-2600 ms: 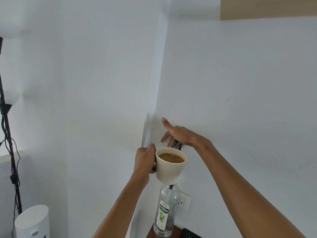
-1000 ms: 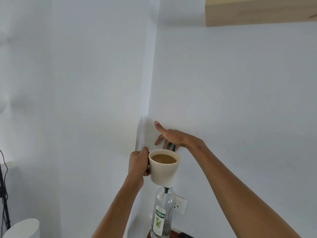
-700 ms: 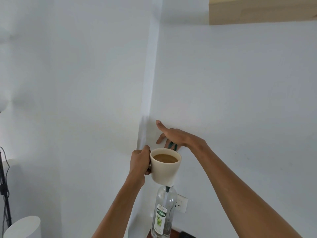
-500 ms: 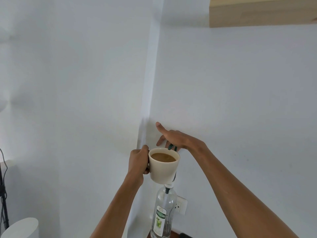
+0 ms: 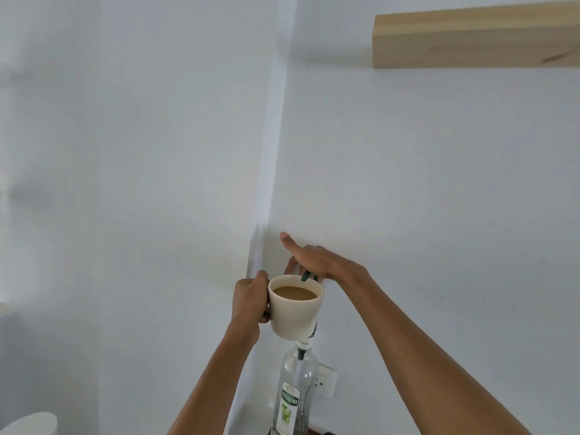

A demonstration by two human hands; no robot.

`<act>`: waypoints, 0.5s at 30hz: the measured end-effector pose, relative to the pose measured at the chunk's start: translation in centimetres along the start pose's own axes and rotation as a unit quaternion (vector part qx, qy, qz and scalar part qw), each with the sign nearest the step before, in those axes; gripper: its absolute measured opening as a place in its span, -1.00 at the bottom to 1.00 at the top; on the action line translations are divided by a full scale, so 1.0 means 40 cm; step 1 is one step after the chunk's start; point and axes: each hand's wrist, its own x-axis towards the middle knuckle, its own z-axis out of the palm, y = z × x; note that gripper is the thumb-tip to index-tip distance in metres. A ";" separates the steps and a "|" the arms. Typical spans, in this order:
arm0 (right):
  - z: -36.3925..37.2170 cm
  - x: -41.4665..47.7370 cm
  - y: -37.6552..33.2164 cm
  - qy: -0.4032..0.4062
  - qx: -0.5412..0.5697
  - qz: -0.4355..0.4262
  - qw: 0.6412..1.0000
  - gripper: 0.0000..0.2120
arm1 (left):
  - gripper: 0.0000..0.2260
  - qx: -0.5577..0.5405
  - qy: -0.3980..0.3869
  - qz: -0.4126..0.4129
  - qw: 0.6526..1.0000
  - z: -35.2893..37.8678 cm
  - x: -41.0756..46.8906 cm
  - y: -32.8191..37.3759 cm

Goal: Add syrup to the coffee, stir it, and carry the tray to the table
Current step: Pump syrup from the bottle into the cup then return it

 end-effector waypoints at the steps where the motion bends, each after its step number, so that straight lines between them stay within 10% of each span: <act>1: 0.000 0.001 0.000 0.000 0.000 0.001 1.000 0.05 | -0.66 0.002 -0.001 0.000 1.000 0.001 -0.001 0.000; 15: -0.018 -0.021 0.007 0.052 0.063 -0.036 0.996 -0.05 | -0.71 0.018 0.000 -0.010 1.000 0.006 -0.010 -0.011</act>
